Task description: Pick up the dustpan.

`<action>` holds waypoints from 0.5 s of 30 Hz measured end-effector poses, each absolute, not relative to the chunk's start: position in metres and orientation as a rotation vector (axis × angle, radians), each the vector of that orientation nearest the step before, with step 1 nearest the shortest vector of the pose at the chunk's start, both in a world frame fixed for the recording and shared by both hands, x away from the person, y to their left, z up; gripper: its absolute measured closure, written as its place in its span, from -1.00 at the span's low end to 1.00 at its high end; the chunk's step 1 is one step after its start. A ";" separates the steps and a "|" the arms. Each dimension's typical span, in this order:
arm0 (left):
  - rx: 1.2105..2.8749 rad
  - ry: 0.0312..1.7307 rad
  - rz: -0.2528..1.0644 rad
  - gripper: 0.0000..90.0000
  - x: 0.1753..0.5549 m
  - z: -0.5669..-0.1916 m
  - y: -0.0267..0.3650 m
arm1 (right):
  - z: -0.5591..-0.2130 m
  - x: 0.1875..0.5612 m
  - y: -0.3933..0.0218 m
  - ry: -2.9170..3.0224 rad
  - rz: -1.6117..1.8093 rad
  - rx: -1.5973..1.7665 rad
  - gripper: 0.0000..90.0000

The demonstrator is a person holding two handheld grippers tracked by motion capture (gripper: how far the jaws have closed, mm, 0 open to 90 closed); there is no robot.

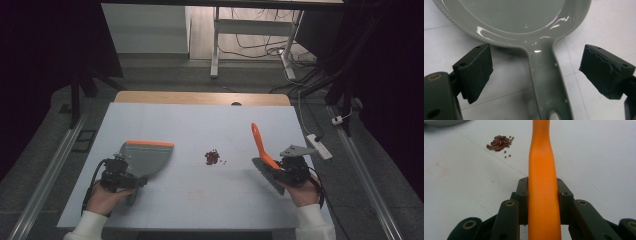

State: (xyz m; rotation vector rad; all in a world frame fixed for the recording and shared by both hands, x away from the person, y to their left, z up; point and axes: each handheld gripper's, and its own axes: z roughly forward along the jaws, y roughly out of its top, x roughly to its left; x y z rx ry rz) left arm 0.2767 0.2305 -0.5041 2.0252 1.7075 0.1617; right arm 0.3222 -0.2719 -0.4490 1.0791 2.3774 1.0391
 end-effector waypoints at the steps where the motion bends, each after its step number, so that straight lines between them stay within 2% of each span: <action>1: 2.029 1.709 0.156 -0.74 0.277 -0.506 0.230 | -0.449 0.322 -0.272 2.378 1.038 1.080 0.55; 15: 2.025 1.729 0.117 -0.54 0.282 -0.519 0.227 | -0.450 0.323 -0.272 2.379 1.031 1.083 0.55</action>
